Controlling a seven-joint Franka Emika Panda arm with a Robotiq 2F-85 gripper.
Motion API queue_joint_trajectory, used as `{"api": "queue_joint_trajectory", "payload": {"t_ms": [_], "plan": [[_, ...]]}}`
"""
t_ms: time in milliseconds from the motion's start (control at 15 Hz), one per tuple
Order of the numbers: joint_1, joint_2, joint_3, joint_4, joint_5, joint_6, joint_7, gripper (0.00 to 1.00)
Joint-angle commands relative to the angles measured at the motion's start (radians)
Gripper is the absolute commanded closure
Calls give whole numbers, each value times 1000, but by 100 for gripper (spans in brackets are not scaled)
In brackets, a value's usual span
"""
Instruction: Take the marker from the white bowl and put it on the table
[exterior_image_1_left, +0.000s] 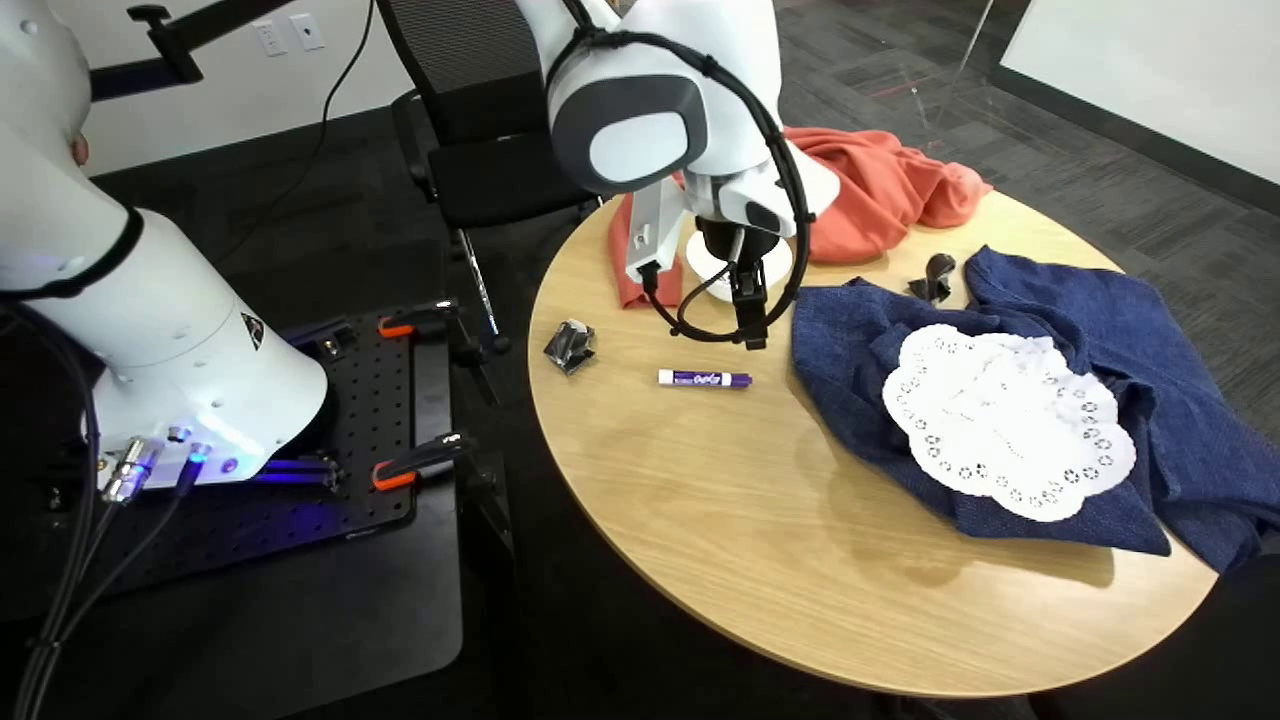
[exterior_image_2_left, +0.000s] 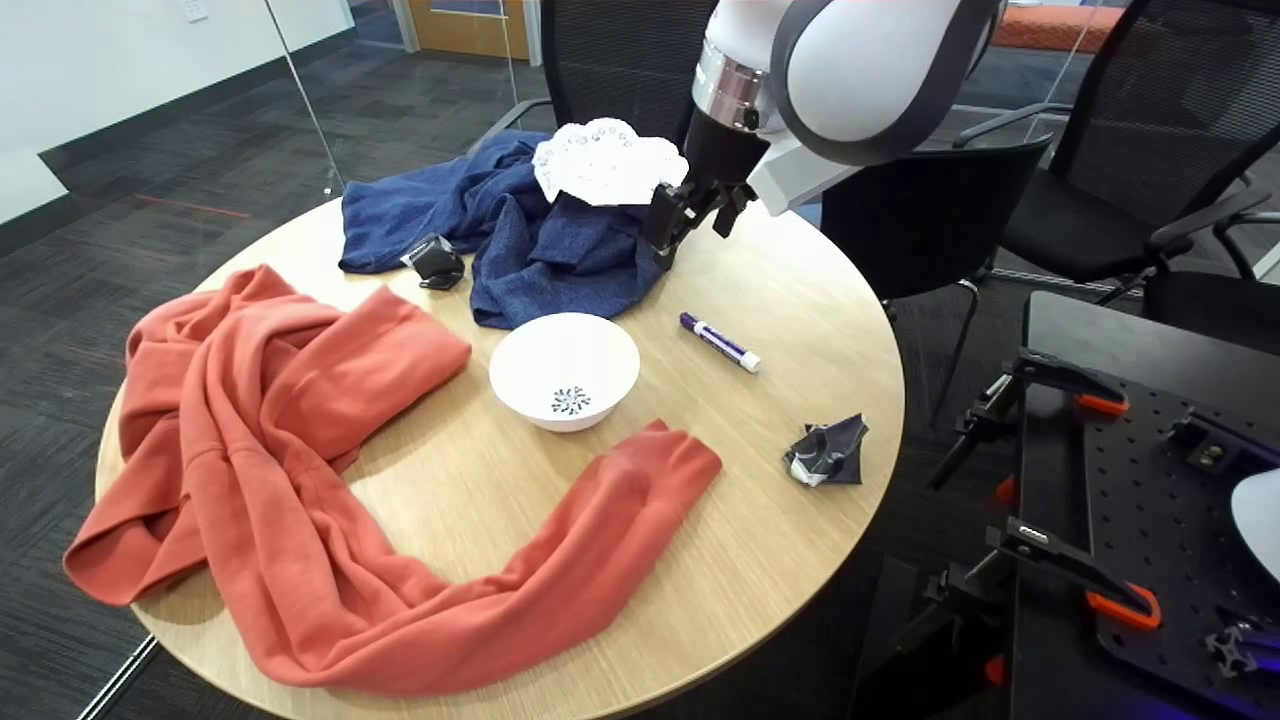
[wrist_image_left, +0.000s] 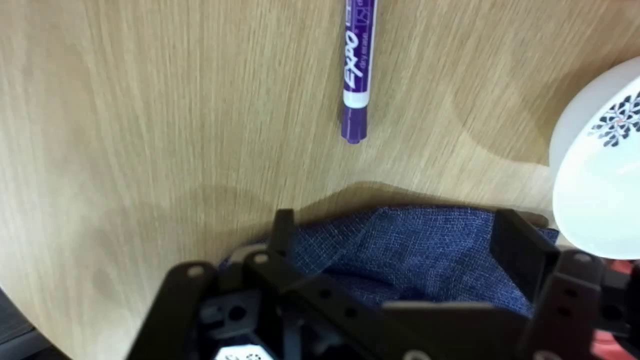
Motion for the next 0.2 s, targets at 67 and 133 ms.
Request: {"api": "queue_joint_trajectory", "payload": {"t_ms": [67,133], "plan": [[-3,-18,2,-12,-11,4,5,0],[-2,-22,2,-15,-12,5,5,0]]}}
